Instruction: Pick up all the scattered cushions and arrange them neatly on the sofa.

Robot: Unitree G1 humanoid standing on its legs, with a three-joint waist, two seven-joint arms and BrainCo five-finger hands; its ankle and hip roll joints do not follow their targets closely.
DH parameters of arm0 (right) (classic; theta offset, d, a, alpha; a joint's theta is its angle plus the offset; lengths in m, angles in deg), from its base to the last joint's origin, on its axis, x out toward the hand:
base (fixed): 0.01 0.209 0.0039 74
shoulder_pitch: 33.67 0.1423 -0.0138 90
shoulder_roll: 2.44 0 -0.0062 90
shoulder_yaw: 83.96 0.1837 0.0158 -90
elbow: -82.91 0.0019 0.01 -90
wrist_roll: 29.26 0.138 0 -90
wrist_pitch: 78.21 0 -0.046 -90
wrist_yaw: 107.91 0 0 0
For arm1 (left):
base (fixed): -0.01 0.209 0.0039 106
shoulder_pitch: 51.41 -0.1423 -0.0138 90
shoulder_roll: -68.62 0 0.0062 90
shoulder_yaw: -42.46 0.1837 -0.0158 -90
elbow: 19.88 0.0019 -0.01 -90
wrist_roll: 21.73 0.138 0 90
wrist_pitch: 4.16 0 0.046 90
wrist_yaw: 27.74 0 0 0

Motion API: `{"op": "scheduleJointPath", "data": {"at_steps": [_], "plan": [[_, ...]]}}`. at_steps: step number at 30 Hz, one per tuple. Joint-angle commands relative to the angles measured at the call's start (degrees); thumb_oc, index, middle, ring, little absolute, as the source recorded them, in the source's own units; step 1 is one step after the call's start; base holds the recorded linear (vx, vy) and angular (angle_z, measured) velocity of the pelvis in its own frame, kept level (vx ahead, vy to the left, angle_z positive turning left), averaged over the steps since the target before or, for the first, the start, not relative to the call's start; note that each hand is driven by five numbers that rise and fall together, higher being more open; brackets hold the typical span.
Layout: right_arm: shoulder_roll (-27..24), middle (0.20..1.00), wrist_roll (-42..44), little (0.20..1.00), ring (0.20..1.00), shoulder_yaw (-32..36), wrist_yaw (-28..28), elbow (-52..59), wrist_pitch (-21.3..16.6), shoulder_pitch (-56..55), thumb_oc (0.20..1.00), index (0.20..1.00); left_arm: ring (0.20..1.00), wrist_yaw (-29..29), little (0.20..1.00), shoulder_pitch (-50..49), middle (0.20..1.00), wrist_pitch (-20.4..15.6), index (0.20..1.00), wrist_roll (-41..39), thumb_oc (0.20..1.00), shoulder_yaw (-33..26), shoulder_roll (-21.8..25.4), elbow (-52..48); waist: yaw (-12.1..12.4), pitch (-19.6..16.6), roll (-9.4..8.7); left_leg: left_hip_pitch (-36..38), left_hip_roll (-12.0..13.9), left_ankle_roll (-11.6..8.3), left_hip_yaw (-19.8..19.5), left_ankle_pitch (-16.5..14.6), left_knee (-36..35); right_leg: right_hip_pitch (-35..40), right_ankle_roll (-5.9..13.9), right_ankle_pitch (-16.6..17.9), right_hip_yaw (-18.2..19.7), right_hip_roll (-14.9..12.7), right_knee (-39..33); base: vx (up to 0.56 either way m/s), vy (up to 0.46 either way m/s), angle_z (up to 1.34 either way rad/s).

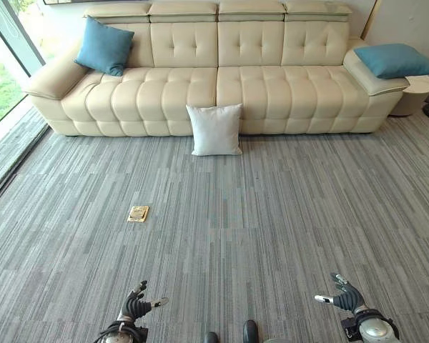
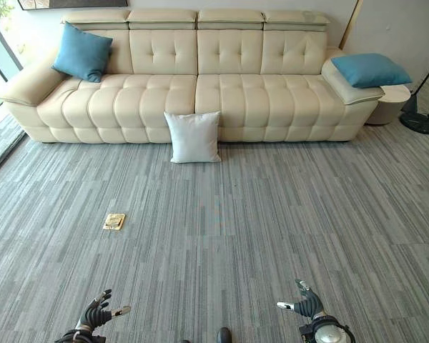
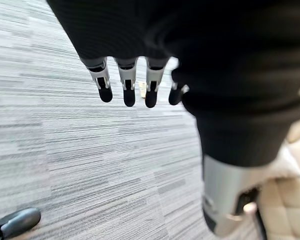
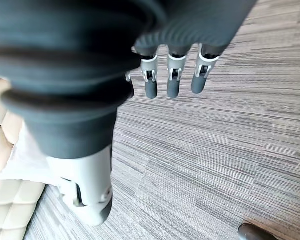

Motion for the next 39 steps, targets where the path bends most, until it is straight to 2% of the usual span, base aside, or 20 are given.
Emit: {"op": "scheduleJointPath", "data": {"at_steps": [1,8,21,26,27,28,30,32,34,35,37,38,39], "plan": [[-0.22,1.0,2.47,1.0,1.0,0.38,-0.58,-0.17,-1.53,0.81,1.0,1.0,1.0,0.27,1.0,1.64,1.0,-1.44,1.0,-0.64,1.0,-1.52,1.59,1.2,0.15,-1.56,-2.47,0.32,2.14,-4.2,-1.17,-5.04,1.54,2.13,6.63,-7.4,1.69,-4.41,1.73,0.0,0.0,0.0],[0.42,1.0,3.27,1.0,1.0,0.74,-0.78,-0.27,-1.38,0.66,1.0,1.0,1.0,0.18,1.0,1.07,1.0,-1.43,1.0,-1.38,1.0,-1.58,1.42,-2.21,0.24,-1.15,-2.74,0.04,2.13,-4.04,-1.59,-5.71,2.59,2.31,6.59,-7.7,1.52,-4.46,1.92,0.01,0.003,0.0],[0.3,1.0,3.57,1.0,1.0,0.02,-1.66,2.26,-0.9,3.49,1.0,1.0,1.0,1.02,1.0,1.98,1.0,-1.51,1.0,-2.78,1.0,-2.01,2.36,-6.05,0.94,0.38,-3.52,-5.26,0.47,-2.74,-0.36,-9.19,10.26,-0.93,7.7,-8.48,2.81,-6.13,6.04,0.03,0.068,-0.03],[1.36,1.0,3.52,1.0,1.0,-1.65,-1.84,2.27,-0.6,6.71,1.0,1.0,1.0,1.24,1.0,2.97,1.0,-1.57,1.0,-3.74,1.0,-2.26,3.41,-7.25,1.85,1.28,-4.35,-7.48,-0.76,-1.12,-0.3,-11.75,13.42,-4.48,9.72,-8.55,4.67,-7.3,11.29,0.08,0.184,-0.24],[2.01,1.0,3.34,1.0,1.0,-2.45,-1.45,3.77,-0.49,7.57,1.0,1.0,1.0,1.32,1.0,3.23,1.0,-1.49,1.0,-3.55,1.0,-2.58,4.17,-7.88,1.7,2.41,-4.55,-7.15,-0.94,0.0,-0.49,-12.53,13.62,-8.7,11.82,-6.07,4.91,-7.74,19.6,0.07,0.142,-0.28],[2.02,1.0,3.35,1.0,1.0,-2.46,-1.45,3.76,-0.49,7.6,1.0,1.0,1.0,1.32,1.0,3.25,1.0,-1.49,1.0,-3.55,1.0,-2.6,4.17,-7.87,1.72,2.38,-4.58,-7.22,-0.96,0.01,-0.44,-12.55,13.66,-8.85,11.84,-6.14,4.98,-7.76,19.77,0.1,0.189,-0.33],[2.51,1.0,2.96,1.0,1.0,-3.13,-1.23,4.79,-0.49,7.77,1.0,1.0,1.0,1.34,1.0,3.74,1.0,-1.39,1.0,-3.21,1.0,-2.54,4.45,-7.34,1.44,3.2,-4.12,-6.28,-0.9,0.23,-0.72,-13.1,13.68,-11.53,11.93,-5.65,4.03,-7.65,23.89,0.1,0.099,-0.07],[2.37,1.0,2.81,1.0,1.0,-3.55,-1.01,5.44,-0.55,7.8,1.0,1.0,1.0,1.39,1.0,3.99,1.0,-1.5,1.0,-2.78,1.0,-2.25,4.39,-6.85,0.99,3.96,-3.79,-4.13,-1.39,0.37,-1.3,-13.76,13.24,-13.46,11.15,-5.38,2.53,-7.46,24.13,0.22,0.088,-0.01],[1.94,1.0,3.08,1.0,1.0,-3.75,-1.25,6.17,-0.83,8.1,1.0,1.0,1.0,1.55,1.0,4.29,1.0,-1.59,1.0,-3.43,1.0,-1.82,4.01,-6.24,0.15,4.51,-3.33,-0.55,-2.06,0.22,-2.2,-14.77,11.85,-16.48,10.09,-5.43,-0.6,-7.25,20.17,0.3,0.043,-0.13],[1.9,1.0,3.09,1.0,1.0,-3.76,-1.25,6.17,-0.84,8.1,1.0,1.0,1.0,1.55,1.0,4.3,1.0,-1.61,1.0,-3.43,1.0,-1.82,3.96,-6.23,0.06,4.66,-3.18,-0.3,-1.93,0.19,-2.33,-14.87,11.79,-16.22,10.07,-5.52,-0.77,-7.17,20.16,0.29,-0.006,0.06],[1.66,1.0,2.98,1.0,1.0,-3.97,-1.74,6.28,-1.02,8.08,1.0,1.0,1.0,1.8,1.0,4.64,1.0,-1.65,1.0,-3.7,1.0,-1.32,3.03,-5.68,-0.94,5.3,-3.03,2.58,-2.72,-0.31,-3.91,-15.3,11.51,-19.09,10.19,-3.97,-2.84,-6.85,14.99,0.4,-0.057,0.26],[1.54,1.0,2.86,1.0,1.0,-3.95,-1.65,7.26,-0.9,7.56,1.0,1.0,1.0,1.82,1.0,4.8,1.0,-1.64,1.0,-3.72,1.0,-1.15,2.33,-5.1,-1.82,5.5,-2.52,4.82,-2.3,-1.02,-5.0,-15.8,11.01,-20.37,10.41,-3.45,-4.63,-6.84,12.66,0.46,-0.119,0.5],[1.37,1.0,2.63,1.0,1.0,-3.9,-1.7,7.52,-0.93,7.26,1.0,1.0,1.0,2.02,1.0,4.96,1.0,-1.65,1.0,-3.58,1.0,-1.08,2.07,-4.88,-2.15,5.43,-2.47,5.73,-2.44,-1.4,-5.46,-15.71,11.22,-21.2,10.49,-2.83,-5.21,-7.12,12.16,0.49,-0.148,0.56]]}}
